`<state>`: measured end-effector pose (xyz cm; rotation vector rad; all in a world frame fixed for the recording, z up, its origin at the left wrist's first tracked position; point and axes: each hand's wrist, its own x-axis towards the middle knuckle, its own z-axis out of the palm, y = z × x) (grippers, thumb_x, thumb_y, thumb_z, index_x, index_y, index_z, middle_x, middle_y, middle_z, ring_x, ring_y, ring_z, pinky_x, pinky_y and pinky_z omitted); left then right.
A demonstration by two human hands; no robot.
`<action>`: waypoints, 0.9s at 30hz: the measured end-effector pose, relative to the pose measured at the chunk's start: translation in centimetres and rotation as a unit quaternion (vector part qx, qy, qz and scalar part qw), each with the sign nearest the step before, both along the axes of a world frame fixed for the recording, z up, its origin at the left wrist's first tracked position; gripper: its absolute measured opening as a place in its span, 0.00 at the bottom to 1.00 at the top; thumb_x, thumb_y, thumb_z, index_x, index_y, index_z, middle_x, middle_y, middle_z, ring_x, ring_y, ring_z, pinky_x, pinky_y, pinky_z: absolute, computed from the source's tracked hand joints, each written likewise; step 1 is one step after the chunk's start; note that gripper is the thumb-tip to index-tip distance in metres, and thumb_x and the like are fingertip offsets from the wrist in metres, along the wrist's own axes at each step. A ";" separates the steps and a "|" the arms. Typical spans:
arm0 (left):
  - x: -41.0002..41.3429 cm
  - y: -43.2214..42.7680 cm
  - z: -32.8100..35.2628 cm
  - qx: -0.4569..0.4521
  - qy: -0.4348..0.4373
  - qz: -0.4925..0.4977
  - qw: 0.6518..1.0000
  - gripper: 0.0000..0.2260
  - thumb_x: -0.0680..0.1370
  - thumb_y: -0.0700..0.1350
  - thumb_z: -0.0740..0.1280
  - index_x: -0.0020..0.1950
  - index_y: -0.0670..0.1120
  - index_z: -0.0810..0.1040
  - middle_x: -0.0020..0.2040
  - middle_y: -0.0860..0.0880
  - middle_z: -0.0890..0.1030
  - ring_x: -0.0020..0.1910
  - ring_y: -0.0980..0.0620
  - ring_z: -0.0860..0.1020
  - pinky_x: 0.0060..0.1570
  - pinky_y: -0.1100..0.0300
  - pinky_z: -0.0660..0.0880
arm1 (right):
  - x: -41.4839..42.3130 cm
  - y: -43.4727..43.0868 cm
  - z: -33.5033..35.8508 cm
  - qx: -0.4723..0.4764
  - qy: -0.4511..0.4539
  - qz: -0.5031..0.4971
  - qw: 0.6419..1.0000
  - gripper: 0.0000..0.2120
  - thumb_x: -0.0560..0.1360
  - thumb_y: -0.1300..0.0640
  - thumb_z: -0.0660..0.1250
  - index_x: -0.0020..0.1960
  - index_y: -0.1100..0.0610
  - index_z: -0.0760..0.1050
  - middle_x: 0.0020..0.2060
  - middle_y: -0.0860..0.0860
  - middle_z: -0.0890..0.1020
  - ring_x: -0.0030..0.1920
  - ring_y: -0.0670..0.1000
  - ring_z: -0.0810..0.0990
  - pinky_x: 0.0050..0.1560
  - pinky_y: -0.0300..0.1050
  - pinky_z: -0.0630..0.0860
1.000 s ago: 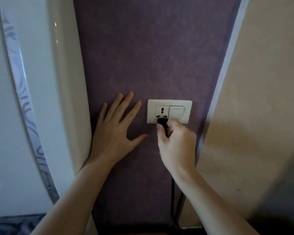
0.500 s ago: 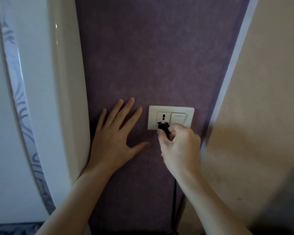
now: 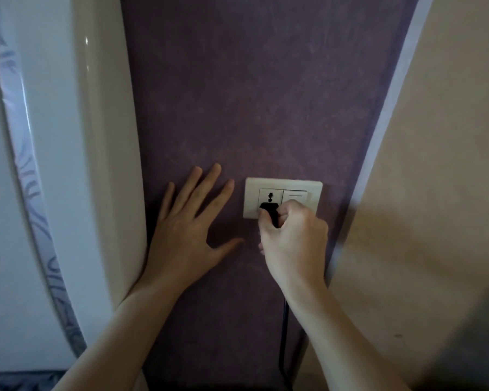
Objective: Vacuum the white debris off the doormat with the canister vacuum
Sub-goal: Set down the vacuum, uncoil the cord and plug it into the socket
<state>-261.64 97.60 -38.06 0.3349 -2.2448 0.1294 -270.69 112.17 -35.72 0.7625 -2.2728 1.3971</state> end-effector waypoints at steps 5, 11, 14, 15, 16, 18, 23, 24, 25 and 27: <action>-0.2 0.0 -0.1 -0.001 0.001 -0.005 1.000 0.40 0.71 0.67 0.64 0.80 0.55 0.58 0.82 0.54 0.50 0.81 0.50 0.47 0.77 0.40 0.48 | 1.0 1.7 1.4 0.084 0.096 -0.031 0.991 0.23 0.76 0.51 0.72 0.29 0.53 0.63 0.21 0.45 0.69 0.21 0.47 0.68 0.27 0.40 0.61; -0.3 -0.1 -0.2 -0.017 -0.013 0.011 1.000 0.42 0.71 0.67 0.64 0.81 0.54 0.56 0.82 0.53 0.47 0.81 0.49 0.46 0.77 0.43 0.44 | 1.2 1.0 1.8 0.088 0.104 -0.030 0.990 0.30 0.76 0.58 0.72 0.30 0.49 0.52 0.24 0.44 0.62 0.24 0.45 0.56 0.30 0.41 0.59; 0.0 0.1 0.1 -0.022 -0.025 0.020 0.999 0.43 0.71 0.65 0.68 0.81 0.54 0.56 0.82 0.54 0.47 0.81 0.50 0.46 0.77 0.42 0.46 | 1.2 1.6 2.3 0.129 0.054 -0.006 0.990 0.25 0.81 0.55 0.66 0.31 0.52 0.55 0.26 0.45 0.63 0.26 0.44 0.57 0.29 0.41 0.54; 0.2 0.3 0.3 -0.022 -0.035 0.024 0.999 0.44 0.70 0.65 0.70 0.81 0.54 0.56 0.82 0.54 0.47 0.81 0.50 0.46 0.77 0.42 0.48 | 1.1 1.9 2.5 0.142 0.041 0.000 0.989 0.24 0.81 0.54 0.65 0.32 0.52 0.56 0.27 0.45 0.64 0.27 0.44 0.57 0.30 0.41 0.56; 0.5 0.5 0.5 -0.021 -0.047 0.030 0.998 0.45 0.70 0.64 0.72 0.81 0.54 0.55 0.83 0.53 0.47 0.81 0.50 0.46 0.77 0.42 0.49 | 1.0 2.1 2.7 0.149 0.033 0.006 0.988 0.23 0.82 0.53 0.64 0.32 0.52 0.57 0.28 0.45 0.65 0.27 0.44 0.58 0.32 0.42 0.58; 1.0 1.0 0.9 -0.018 -0.073 0.043 0.996 0.47 0.70 0.64 0.73 0.82 0.54 0.53 0.83 0.53 0.47 0.81 0.50 0.45 0.77 0.42 0.49 | 0.9 2.4 2.8 0.154 0.031 0.016 0.987 0.21 0.82 0.52 0.64 0.34 0.52 0.60 0.29 0.45 0.67 0.28 0.47 0.63 0.37 0.42 0.62; 1.2 2.4 1.4 -0.015 -0.107 0.082 0.991 0.46 0.72 0.65 0.69 0.82 0.54 0.49 0.83 0.52 0.42 0.81 0.49 0.42 0.77 0.43 0.51 | 0.4 3.6 2.9 0.177 0.026 0.057 0.982 0.13 0.81 0.46 0.63 0.44 0.53 0.66 0.35 0.47 0.70 0.39 0.56 0.74 0.39 0.46 0.66; 1.2 2.7 1.5 -0.010 -0.108 0.089 0.990 0.46 0.72 0.64 0.69 0.82 0.54 0.49 0.83 0.52 0.42 0.81 0.49 0.42 0.76 0.43 0.53 | 0.3 3.9 3.0 0.188 0.032 0.066 0.979 0.14 0.81 0.44 0.62 0.45 0.53 0.67 0.37 0.47 0.72 0.41 0.57 0.77 0.39 0.47 0.67; 1.2 3.2 1.7 -0.001 -0.111 0.095 0.989 0.45 0.72 0.62 0.70 0.82 0.54 0.50 0.83 0.51 0.43 0.81 0.48 0.43 0.75 0.43 0.56 | 0.1 4.2 3.2 0.201 0.035 0.077 0.976 0.15 0.81 0.42 0.61 0.46 0.53 0.68 0.38 0.48 0.74 0.43 0.57 0.80 0.39 0.47 0.68; 1.4 4.3 2.4 0.020 -0.118 0.104 0.987 0.44 0.72 0.57 0.71 0.82 0.53 0.52 0.83 0.49 0.48 0.81 0.47 0.47 0.75 0.42 0.60 | -0.4 4.9 3.7 0.229 0.029 0.102 0.968 0.17 0.81 0.39 0.59 0.49 0.53 0.72 0.42 0.49 0.80 0.46 0.58 0.82 0.41 0.50 0.73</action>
